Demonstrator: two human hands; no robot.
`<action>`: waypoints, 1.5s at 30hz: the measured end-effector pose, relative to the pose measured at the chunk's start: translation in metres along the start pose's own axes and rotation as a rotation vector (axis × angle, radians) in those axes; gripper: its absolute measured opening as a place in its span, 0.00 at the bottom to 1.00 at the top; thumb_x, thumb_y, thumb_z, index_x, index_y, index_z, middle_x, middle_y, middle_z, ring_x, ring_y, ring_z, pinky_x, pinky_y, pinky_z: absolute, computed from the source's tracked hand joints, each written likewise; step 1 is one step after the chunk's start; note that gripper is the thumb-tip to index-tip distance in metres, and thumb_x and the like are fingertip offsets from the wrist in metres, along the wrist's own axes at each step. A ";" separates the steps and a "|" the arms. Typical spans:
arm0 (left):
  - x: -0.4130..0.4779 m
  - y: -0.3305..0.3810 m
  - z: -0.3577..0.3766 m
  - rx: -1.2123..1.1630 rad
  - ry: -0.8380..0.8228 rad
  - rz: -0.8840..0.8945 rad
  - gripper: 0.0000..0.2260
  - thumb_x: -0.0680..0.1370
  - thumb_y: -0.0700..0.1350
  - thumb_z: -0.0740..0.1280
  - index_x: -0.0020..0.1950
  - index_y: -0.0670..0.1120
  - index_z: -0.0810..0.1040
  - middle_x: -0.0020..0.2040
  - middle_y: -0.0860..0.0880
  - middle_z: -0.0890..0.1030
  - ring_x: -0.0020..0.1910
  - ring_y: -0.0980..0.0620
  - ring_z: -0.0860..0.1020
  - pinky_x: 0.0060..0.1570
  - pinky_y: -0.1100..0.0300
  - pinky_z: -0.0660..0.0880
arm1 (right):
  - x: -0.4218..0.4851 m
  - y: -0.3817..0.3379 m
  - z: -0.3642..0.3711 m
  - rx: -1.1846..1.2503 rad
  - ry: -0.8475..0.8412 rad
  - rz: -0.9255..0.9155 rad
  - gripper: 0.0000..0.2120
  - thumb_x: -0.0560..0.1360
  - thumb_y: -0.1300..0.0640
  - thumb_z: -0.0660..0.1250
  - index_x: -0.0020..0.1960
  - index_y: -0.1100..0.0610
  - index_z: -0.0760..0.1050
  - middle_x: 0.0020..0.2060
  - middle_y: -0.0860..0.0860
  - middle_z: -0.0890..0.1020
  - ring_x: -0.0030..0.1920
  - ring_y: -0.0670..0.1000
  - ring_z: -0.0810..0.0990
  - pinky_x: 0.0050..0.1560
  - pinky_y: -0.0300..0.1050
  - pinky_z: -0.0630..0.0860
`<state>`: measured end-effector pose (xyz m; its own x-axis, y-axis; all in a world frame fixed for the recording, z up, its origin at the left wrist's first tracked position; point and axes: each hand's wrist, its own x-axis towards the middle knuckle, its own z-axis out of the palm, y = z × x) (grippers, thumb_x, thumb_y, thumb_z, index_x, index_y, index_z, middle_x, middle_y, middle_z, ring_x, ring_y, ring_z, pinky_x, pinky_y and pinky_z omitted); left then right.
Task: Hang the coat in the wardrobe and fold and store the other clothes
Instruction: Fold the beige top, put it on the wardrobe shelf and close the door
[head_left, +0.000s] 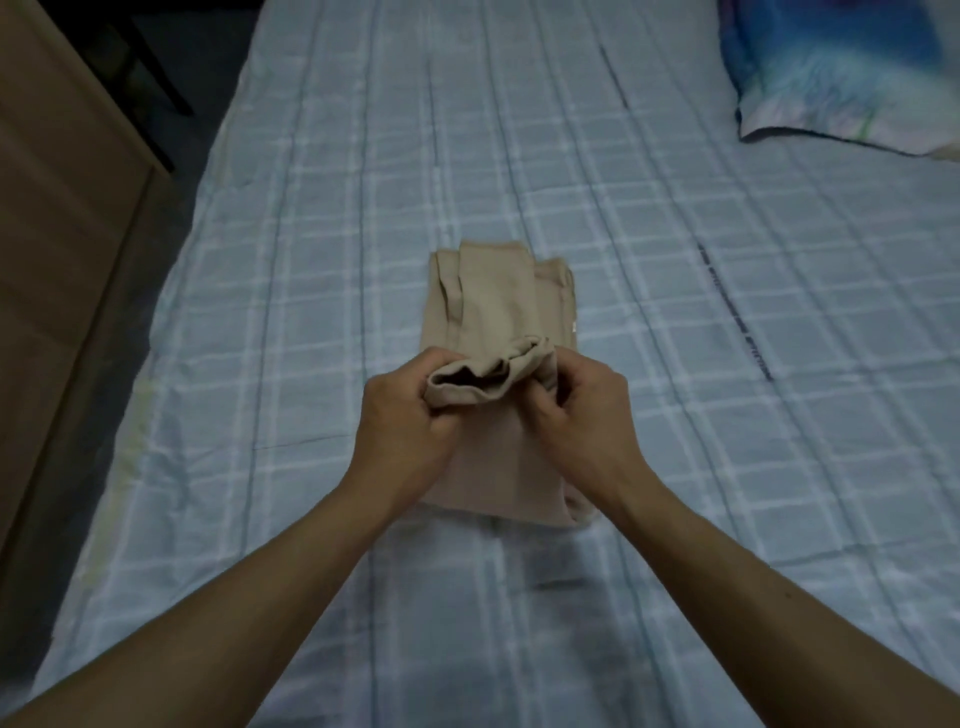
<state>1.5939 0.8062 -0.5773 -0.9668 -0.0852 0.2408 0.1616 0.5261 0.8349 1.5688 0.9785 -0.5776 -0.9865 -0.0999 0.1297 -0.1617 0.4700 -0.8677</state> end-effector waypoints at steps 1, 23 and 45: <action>0.014 -0.003 0.001 0.005 0.008 -0.004 0.09 0.71 0.38 0.67 0.46 0.49 0.81 0.38 0.56 0.82 0.38 0.61 0.79 0.35 0.70 0.70 | 0.015 0.002 0.002 -0.023 0.013 0.007 0.10 0.75 0.58 0.69 0.36 0.59 0.74 0.27 0.50 0.76 0.30 0.48 0.73 0.30 0.39 0.67; 0.197 -0.114 0.091 0.612 -0.111 0.023 0.24 0.80 0.49 0.60 0.74 0.42 0.65 0.76 0.42 0.65 0.75 0.42 0.63 0.72 0.45 0.61 | 0.208 0.088 0.060 -0.600 -0.084 -0.066 0.22 0.77 0.52 0.56 0.68 0.61 0.70 0.63 0.60 0.75 0.62 0.61 0.74 0.64 0.55 0.70; 0.113 -0.151 0.081 0.685 -0.481 0.134 0.29 0.82 0.59 0.44 0.81 0.50 0.49 0.82 0.51 0.47 0.80 0.50 0.45 0.77 0.44 0.49 | 0.101 0.136 0.064 -0.666 -0.307 -0.059 0.32 0.82 0.40 0.47 0.81 0.53 0.45 0.80 0.51 0.44 0.80 0.49 0.39 0.79 0.56 0.49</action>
<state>1.4440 0.7857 -0.7159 -0.9519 0.3023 -0.0500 0.2754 0.9157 0.2925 1.4487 0.9762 -0.7131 -0.9400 -0.3364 -0.0575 -0.2918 0.8797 -0.3754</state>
